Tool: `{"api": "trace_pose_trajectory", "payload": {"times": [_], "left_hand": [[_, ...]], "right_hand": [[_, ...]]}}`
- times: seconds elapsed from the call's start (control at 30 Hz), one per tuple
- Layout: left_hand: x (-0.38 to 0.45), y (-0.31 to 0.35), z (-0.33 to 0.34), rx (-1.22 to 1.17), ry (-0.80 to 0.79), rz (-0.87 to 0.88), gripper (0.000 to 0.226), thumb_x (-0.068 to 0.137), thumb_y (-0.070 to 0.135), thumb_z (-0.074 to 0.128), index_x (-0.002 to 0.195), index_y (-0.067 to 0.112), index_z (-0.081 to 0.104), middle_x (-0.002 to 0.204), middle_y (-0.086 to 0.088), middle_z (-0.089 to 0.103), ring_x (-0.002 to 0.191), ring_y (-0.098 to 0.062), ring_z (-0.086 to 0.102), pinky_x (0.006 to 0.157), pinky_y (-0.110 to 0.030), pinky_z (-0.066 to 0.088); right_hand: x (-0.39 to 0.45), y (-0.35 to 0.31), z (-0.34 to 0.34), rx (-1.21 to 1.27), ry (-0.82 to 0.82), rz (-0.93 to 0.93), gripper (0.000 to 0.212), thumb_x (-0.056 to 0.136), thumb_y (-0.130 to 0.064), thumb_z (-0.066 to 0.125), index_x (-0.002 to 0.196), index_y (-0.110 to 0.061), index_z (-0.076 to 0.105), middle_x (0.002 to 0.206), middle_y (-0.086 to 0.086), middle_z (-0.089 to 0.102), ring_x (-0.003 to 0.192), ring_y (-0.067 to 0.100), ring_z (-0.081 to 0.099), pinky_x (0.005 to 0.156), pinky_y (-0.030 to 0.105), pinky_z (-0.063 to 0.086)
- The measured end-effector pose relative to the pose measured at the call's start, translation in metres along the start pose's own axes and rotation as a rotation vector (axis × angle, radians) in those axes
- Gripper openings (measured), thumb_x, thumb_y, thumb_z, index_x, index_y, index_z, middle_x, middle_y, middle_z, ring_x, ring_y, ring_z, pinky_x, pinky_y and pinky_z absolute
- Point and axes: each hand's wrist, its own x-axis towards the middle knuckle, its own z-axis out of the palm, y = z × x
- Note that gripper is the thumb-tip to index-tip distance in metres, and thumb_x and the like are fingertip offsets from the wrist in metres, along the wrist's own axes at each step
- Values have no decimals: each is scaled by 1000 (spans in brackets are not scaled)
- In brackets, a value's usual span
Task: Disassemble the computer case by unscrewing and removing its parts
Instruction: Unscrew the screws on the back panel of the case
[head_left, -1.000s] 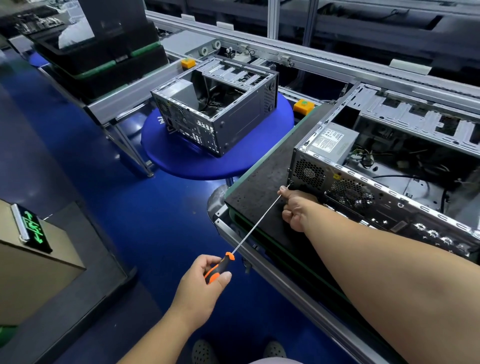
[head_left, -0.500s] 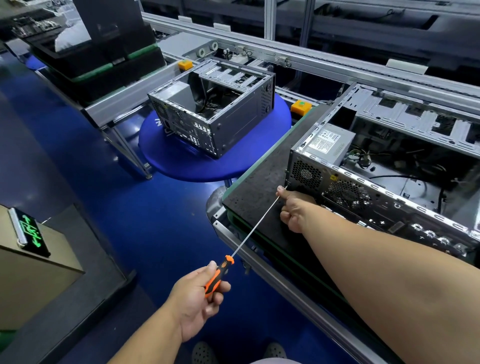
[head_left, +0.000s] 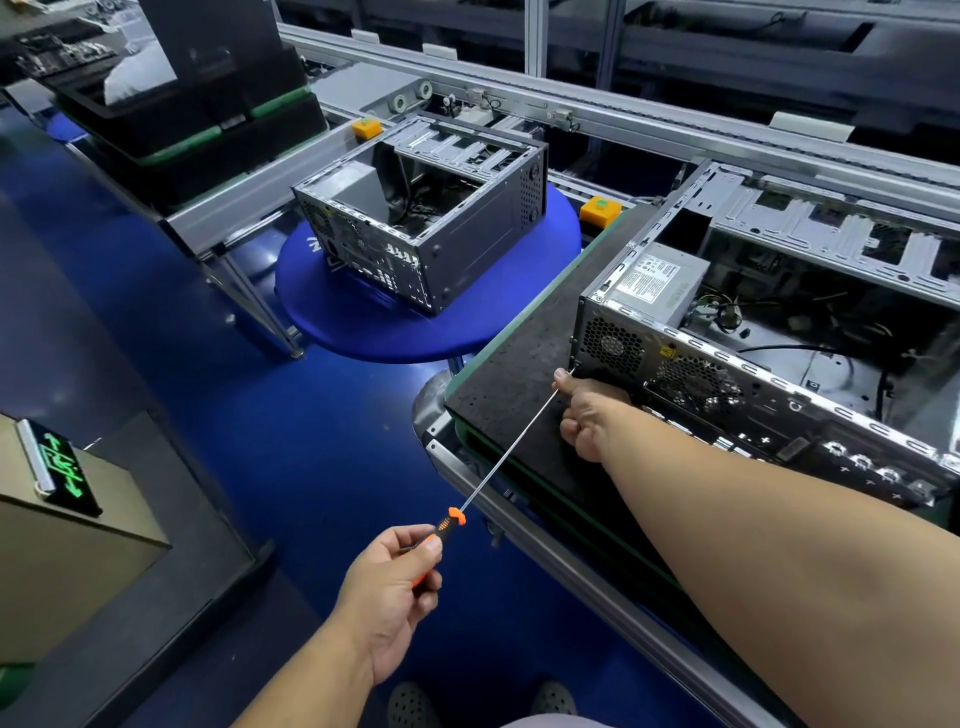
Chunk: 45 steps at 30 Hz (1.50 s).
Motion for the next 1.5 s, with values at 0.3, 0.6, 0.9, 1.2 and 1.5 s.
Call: {"api": "trace_pose_trajectory", "payload": {"times": [0.3,0.6,0.9,1.2,1.5], "left_hand": [[3,5,-3,9,0,-85,37,108,42,57,121,9,69,84,-20,71,57,-20,57,42,-27,37],[0,6,0,-17,-32,-95,33,105,38,62,119,9,71,89,-18,72,61,-20,58,46,-28,41],[-1,5,0,23,-38,5,25,95,0,71,120,5,71,87,-9,64,65,-16,56,50,-28,42],[1,4,-4,60,-68,-49,26,104,26,65,119,5,70,90,-18,74,63,-17,60,49,-26,43],[3,7,-3,43,-94,-112,45,108,45,53,101,12,83,84,-20,70,56,-20,54,44,-27,35]], "right_hand": [[-3,-2,-1,3,-13,-11,25,90,-34,79,82,-14,67,91,-1,58,29,5,18,32,15,18],[-1,-1,0,2,-4,-12,26,90,-34,79,81,-13,67,90,-1,60,29,5,19,32,16,19],[-1,-1,0,4,-3,-8,26,89,-36,79,81,-14,67,81,-2,55,29,6,18,31,15,18],[-3,-4,0,12,-15,9,28,90,-36,79,80,-15,63,73,-4,49,31,6,16,32,14,17],[-6,-6,-1,24,-43,10,28,91,-36,77,79,-14,63,63,-5,36,29,6,17,31,14,17]]}}
